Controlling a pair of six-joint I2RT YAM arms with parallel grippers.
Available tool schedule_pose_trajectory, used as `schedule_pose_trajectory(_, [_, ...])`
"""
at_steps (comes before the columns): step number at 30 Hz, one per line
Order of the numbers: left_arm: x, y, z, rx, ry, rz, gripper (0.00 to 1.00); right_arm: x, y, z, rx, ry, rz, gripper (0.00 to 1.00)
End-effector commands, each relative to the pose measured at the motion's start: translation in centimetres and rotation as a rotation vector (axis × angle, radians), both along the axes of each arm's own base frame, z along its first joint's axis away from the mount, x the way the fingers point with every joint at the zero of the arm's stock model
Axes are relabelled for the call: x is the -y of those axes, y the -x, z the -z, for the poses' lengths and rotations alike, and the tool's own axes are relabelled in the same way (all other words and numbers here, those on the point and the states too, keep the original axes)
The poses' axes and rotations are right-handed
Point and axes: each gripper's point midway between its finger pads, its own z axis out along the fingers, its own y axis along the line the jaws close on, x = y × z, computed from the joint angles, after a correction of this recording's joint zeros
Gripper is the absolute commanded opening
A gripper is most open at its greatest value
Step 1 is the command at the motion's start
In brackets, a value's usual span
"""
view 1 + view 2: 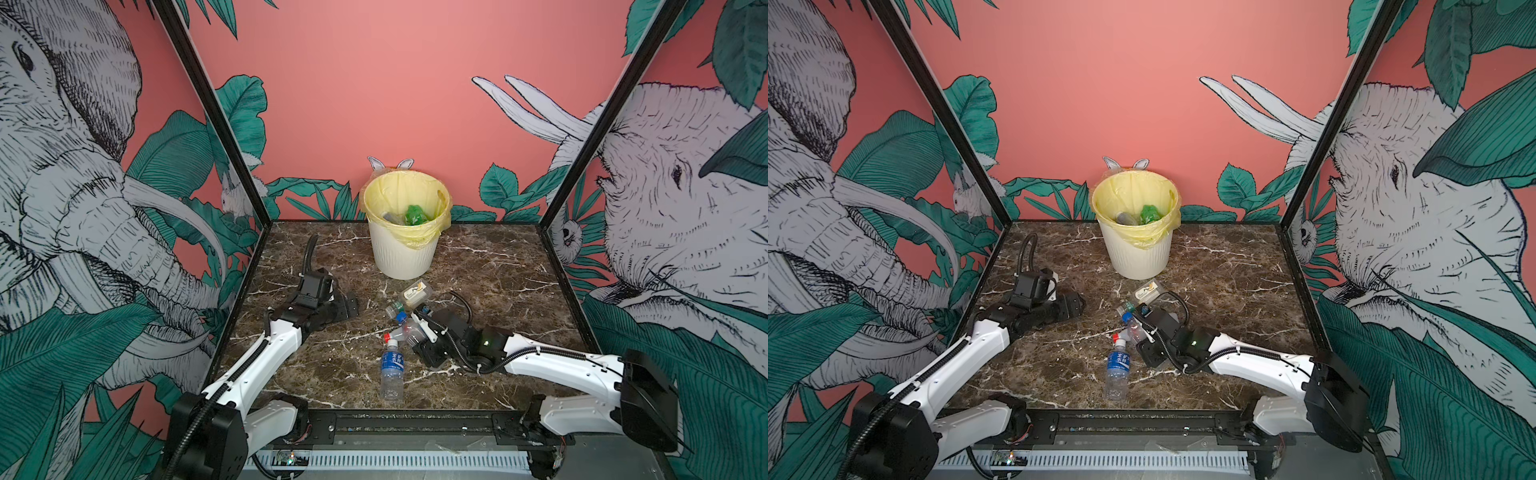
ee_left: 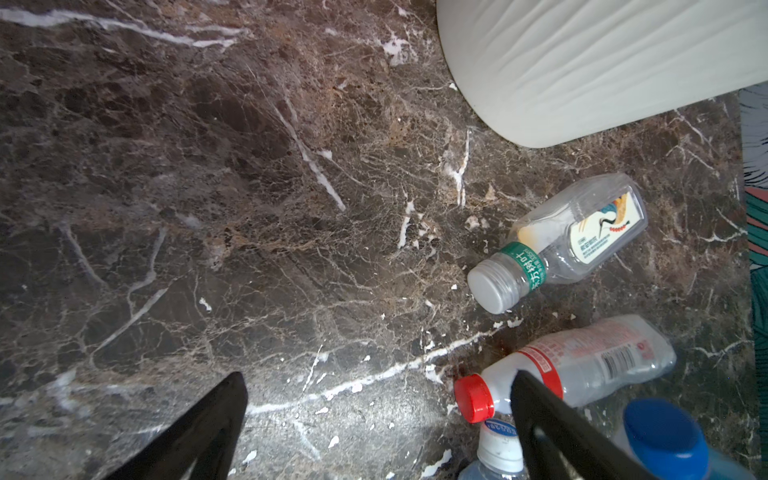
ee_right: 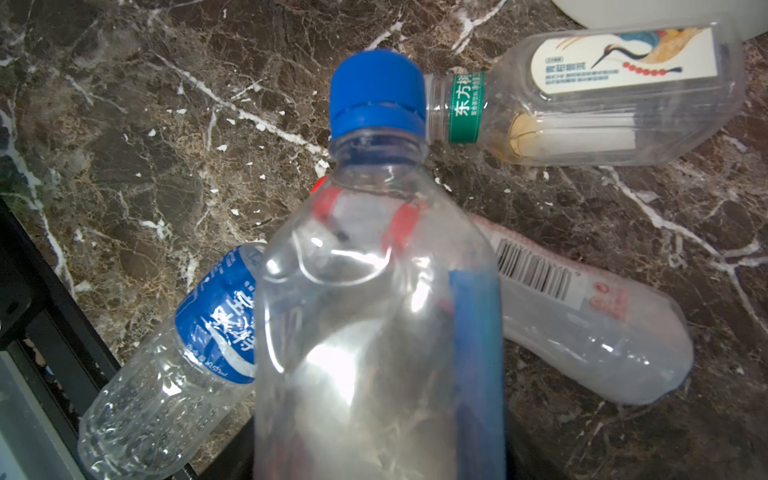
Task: Throw the plastic bottles in the bin
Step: 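Lift the blue-cap bottle with the right gripper and carry it over the bin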
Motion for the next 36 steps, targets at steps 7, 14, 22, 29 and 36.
schedule_pose_trajectory(7, [-0.3,0.1,-0.1,0.014,0.016,-0.024,0.99,-1.7,-2.3,-5.0,0.055,-0.134,0.086,0.65])
schedule_pose_trajectory(14, [0.0,0.0,-0.1,0.009,0.025,-0.016,0.99,-1.0,-4.6,-6.9,0.031,-0.269,0.183,0.64])
schedule_pose_trajectory(22, [-0.1,0.0,-0.2,0.011,0.025,-0.02,0.99,0.8,-7.7,-9.0,0.044,-0.404,0.317,0.64])
schedule_pose_trajectory(29, [-0.1,0.0,-0.3,0.014,0.023,-0.017,0.99,1.6,-8.9,-9.6,0.038,-0.465,0.377,0.64])
schedule_pose_trajectory(36, [0.0,-0.1,-0.4,0.015,0.022,-0.014,0.99,1.6,-9.1,-10.7,0.028,-0.529,0.357,0.64])
